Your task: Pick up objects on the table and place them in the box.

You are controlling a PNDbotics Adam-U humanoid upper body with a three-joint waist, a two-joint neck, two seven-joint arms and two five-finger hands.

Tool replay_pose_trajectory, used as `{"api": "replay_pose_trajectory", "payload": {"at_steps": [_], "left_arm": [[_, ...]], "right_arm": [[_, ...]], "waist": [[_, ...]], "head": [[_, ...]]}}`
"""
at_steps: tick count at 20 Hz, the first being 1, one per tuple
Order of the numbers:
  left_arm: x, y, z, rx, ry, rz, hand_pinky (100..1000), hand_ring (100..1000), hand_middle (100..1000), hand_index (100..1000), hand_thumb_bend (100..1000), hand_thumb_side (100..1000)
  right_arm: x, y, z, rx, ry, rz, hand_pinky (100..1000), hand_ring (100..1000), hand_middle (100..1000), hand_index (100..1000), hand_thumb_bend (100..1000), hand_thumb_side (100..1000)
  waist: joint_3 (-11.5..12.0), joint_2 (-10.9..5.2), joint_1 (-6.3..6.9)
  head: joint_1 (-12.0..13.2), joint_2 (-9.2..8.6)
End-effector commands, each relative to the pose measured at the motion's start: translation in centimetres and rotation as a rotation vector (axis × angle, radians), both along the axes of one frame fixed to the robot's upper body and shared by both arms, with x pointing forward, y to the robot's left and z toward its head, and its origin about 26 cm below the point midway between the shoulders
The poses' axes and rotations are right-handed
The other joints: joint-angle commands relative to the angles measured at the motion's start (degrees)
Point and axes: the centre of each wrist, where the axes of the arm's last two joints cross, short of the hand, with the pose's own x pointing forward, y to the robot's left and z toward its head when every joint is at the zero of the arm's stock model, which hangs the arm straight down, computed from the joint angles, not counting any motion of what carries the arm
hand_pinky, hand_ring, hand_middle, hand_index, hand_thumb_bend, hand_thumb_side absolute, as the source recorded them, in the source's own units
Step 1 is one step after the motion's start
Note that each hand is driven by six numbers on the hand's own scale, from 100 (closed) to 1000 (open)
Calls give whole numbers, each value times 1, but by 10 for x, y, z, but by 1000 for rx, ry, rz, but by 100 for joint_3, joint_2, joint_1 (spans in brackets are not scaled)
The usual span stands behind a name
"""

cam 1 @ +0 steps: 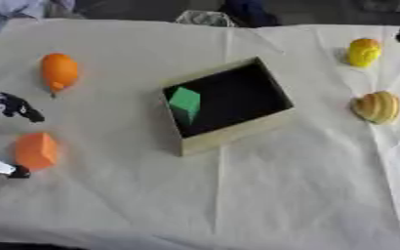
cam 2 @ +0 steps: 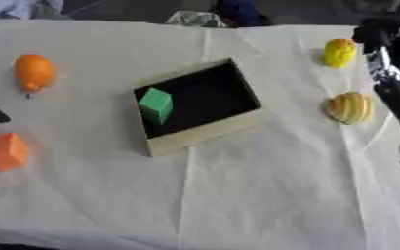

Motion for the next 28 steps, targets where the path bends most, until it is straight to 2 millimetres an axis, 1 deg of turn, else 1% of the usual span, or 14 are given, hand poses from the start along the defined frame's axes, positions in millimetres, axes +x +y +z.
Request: {"api": "replay_pose_trajectory", "payload": {"at_steps": [1,8,9,10,14,18,20,21,22,23,25,26,27,28], "left_arm": [[6,0,6,23,-32,28,817,854,758,869,672,454],[17,-5,-4,108,-72,49,814,863,768,870,738,414],[17,-4,-5,122,-78,55,816,868,773,873,750,376],[18,-3,-6,137,-88,63,817,870,777,877,750,362],[20,2,-9,143,-124,96,817,870,777,878,745,359],[22,6,-17,169,-115,124,811,870,775,870,755,348],[24,6,-22,172,-107,135,802,861,764,857,713,325],[25,6,-24,168,-104,141,792,850,752,843,663,308],[26,6,-25,163,-103,147,786,846,746,834,638,283],[27,6,-26,159,-106,152,770,830,723,796,559,200],[28,4,-26,130,-121,164,763,791,670,732,437,108],[28,3,-26,113,-124,166,764,776,652,715,409,100],[28,2,-26,101,-126,165,756,745,620,675,354,100],[28,0,-25,85,-127,161,752,738,613,667,342,100]], "right_arm": [[-1,1,8,-10,-21,12,919,773,693,778,100,671],[-1,2,7,-5,-18,15,921,774,692,777,100,672],[-1,2,7,-4,-16,16,921,774,692,777,100,673],[-1,2,6,-3,-14,16,921,774,692,777,100,674],[-1,3,5,-1,-9,13,922,773,691,777,100,676],[-1,3,5,0,-7,14,923,774,691,778,100,677],[-1,4,4,1,-5,14,924,774,692,778,100,678],[-1,4,4,2,-4,14,924,774,691,778,100,679],[-1,4,4,3,-3,13,924,774,691,778,100,679],[-1,4,3,4,-2,11,924,774,691,778,100,680],[-1,4,3,7,-1,8,925,774,691,779,100,680],[-1,4,3,8,-1,9,925,774,691,779,100,680],[-1,4,3,9,-1,9,925,774,691,779,100,680],[-1,4,3,8,-1,10,925,775,691,779,100,680]], "waist": [[-10,-42,19],[-39,-20,25],[-44,-17,26],[-48,-14,27],[-52,1,28],[-53,15,29],[-57,21,23],[-61,24,21],[-65,26,19],[-67,28,18],[-72,30,21],[-74,31,22],[-76,32,24],[-78,32,25]], "head": [[-69,23],[-22,23],[-11,23],[-2,23],[4,23],[23,23],[33,23],[40,23],[44,23],[45,23],[54,23],[58,23],[58,23],[56,23]]}}
